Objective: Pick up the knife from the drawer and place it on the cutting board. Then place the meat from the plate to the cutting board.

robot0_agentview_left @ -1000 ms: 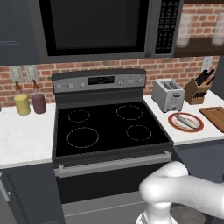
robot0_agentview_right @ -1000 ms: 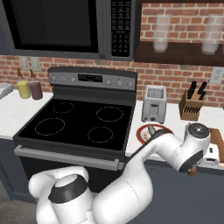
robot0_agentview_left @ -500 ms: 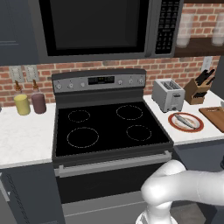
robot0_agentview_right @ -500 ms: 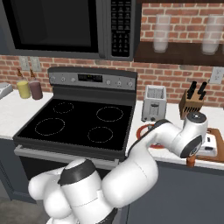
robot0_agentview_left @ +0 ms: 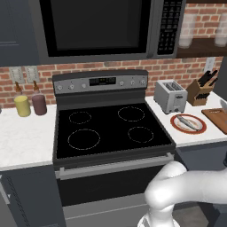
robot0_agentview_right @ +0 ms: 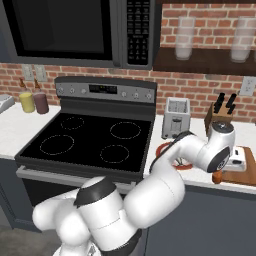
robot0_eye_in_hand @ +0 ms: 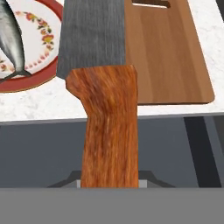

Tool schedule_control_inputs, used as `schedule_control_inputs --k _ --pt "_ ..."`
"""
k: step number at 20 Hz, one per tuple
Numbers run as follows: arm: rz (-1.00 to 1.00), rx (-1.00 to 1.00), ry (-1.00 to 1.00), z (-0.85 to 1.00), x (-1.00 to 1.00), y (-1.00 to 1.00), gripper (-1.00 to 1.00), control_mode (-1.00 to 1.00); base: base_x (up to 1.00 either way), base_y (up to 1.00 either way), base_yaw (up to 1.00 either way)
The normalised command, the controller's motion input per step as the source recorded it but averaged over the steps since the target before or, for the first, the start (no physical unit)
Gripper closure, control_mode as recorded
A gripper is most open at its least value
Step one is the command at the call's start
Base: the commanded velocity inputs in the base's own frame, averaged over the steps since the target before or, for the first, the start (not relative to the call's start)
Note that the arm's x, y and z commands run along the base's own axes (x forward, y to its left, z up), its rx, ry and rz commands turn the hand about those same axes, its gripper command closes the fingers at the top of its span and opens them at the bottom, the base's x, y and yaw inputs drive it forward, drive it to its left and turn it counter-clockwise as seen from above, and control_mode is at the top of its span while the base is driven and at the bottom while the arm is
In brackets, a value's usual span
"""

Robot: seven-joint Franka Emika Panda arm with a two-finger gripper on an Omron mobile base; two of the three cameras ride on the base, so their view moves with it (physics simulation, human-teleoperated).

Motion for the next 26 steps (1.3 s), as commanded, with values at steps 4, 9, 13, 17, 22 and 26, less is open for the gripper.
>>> schedule_control_inputs --k 4,9,13,17,22,26 --pt "0.03 0.0 0.0 0.0 0.34 -0.01 1.0 -1.0 0.0 0.0 0.0" --pt "0.07 0.0 0.0 0.0 0.41 -0.15 1.0 -1.0 0.0 0.0 0.0" --pt "0.08 0.0 -0.03 0.0 0.38 -0.27 1.0 -1.0 0.0 0.0 0.0" --pt "0.01 0.0 -0.02 0.0 0.16 -0.47 1.0 -1.0 0.0 0.0 0.0" --pt "0.0 0.0 0.0 0.0 0.05 -0.34 1.0 -1.0 0.0 0.0 0.0" --pt "-0.05 0.0 0.0 -0.06 0.06 -0.09 1.0 -1.0 0.0 0.0 0.0"
